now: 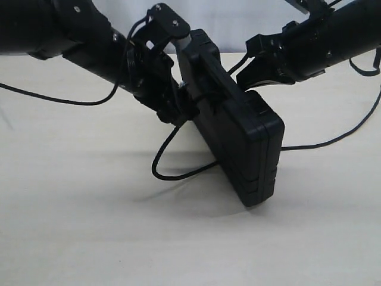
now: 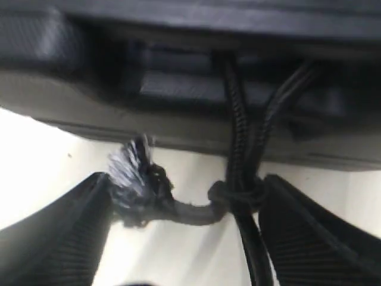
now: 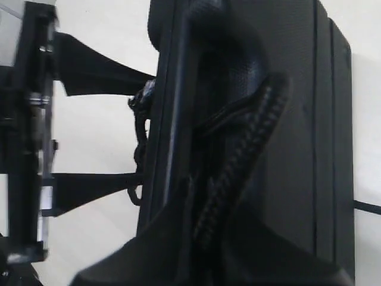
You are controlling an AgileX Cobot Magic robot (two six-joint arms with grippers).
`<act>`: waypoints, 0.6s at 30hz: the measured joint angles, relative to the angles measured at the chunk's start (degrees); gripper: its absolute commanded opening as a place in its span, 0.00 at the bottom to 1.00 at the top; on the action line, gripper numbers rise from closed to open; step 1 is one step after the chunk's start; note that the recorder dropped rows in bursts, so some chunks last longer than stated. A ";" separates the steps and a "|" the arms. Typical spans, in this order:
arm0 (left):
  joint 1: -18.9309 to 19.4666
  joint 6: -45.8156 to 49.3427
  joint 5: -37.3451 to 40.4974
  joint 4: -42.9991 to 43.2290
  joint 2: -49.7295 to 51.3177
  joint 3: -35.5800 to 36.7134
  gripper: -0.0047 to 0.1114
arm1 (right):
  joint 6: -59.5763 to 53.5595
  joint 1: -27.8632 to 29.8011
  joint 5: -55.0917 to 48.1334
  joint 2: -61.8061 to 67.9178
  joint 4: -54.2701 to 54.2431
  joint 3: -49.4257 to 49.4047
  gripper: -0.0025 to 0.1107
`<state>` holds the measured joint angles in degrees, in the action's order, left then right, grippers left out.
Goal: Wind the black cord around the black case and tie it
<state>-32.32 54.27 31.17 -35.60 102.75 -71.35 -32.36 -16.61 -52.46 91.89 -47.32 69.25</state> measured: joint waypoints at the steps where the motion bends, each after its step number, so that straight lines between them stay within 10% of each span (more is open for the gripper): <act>1: 0.00 0.00 0.00 0.13 0.81 0.00 0.60 | 0.00 -0.15 0.00 0.00 0.00 0.00 0.06; 18: 0.09 0.42 0.44 3.45 5.59 -0.04 0.59 | 1.67 -4.14 0.87 0.00 0.36 0.00 0.06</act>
<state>-32.23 54.69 31.61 -32.15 108.34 -71.39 -30.68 -20.75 -51.60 91.89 -46.96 69.25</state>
